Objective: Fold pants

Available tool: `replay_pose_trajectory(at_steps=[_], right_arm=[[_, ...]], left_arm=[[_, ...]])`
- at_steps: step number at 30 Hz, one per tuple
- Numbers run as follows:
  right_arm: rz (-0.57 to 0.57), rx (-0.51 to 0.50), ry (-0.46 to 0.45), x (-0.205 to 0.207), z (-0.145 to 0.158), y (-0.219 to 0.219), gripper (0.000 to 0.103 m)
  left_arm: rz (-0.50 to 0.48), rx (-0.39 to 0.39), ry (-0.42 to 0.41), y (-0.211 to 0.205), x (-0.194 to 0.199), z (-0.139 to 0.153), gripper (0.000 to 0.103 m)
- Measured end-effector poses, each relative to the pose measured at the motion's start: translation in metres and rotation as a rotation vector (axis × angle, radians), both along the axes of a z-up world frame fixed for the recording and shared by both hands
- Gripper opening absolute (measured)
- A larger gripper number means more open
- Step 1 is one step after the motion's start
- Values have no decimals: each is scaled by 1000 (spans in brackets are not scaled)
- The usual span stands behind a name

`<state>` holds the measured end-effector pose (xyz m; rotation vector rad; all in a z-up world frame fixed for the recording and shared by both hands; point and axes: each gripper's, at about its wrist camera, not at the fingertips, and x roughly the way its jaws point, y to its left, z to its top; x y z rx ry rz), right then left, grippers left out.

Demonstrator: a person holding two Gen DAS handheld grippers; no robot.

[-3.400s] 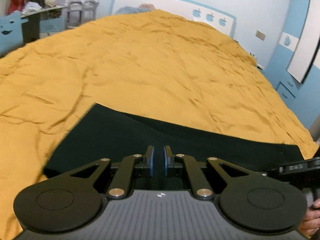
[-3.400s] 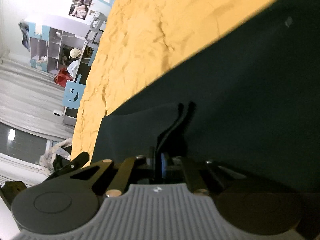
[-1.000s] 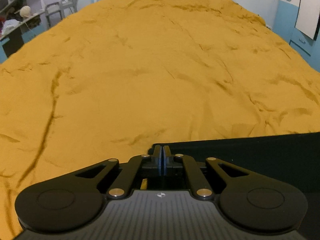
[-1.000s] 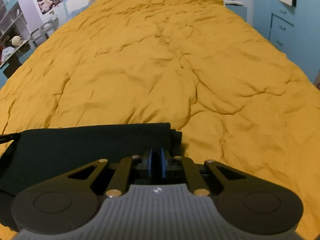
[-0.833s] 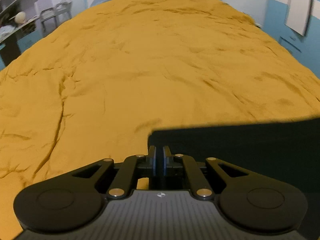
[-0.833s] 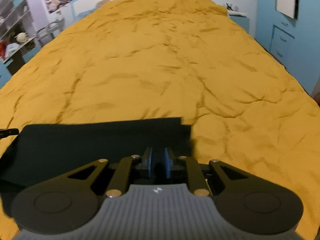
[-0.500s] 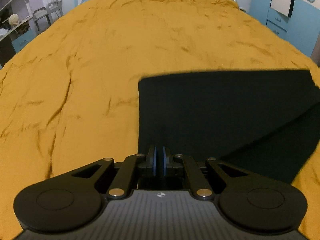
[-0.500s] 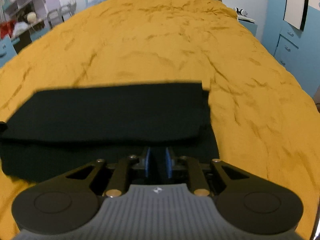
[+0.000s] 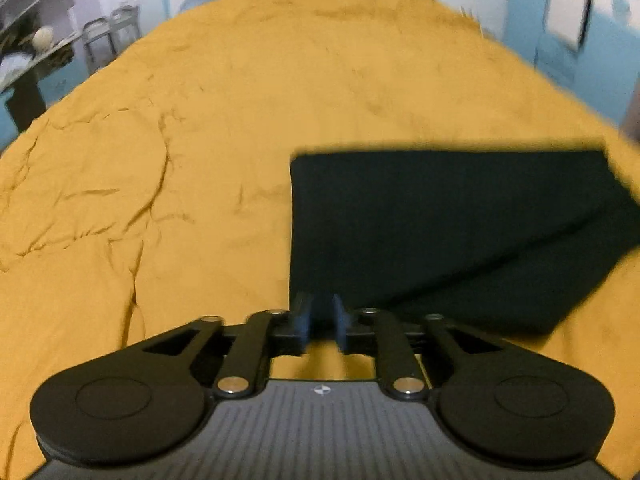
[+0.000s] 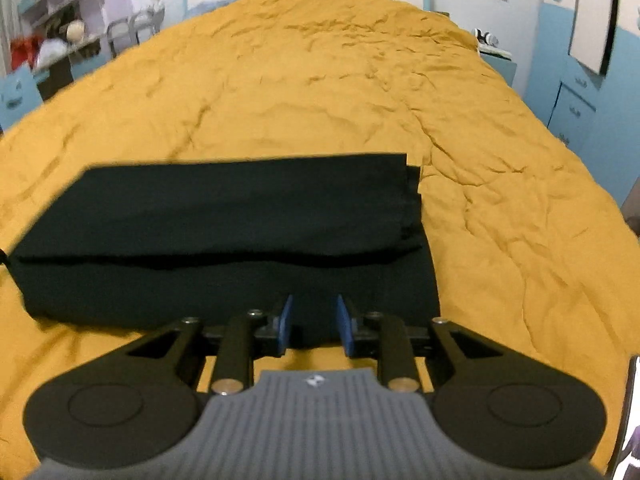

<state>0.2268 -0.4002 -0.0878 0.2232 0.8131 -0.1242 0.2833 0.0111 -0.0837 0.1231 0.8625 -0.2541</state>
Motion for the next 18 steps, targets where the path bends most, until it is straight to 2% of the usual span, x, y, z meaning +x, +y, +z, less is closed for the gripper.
replay_pose_trajectory(at_steps=[1,3,6,8,11,18], right_arm=[[-6,23,-8,-1,4,0,21],[-15,64,-24,0,9,2,21],[-7,78,-41,6,12,15,21],[17,79,-39,12,11,26,20],[51,94,-37,22,8,39,12],[114,101,-51,48,-1,60,11]], left_arm=[[27,-46,-12,5,6,5,45],[58,-83,-31,11,18,6,55],[78,-113,-3,14,40,-6,55],[96,-193,52,20,55,-17,55],[147,-290,124,31,67,-37,54],[189,-505,219,54,81,-71,52]])
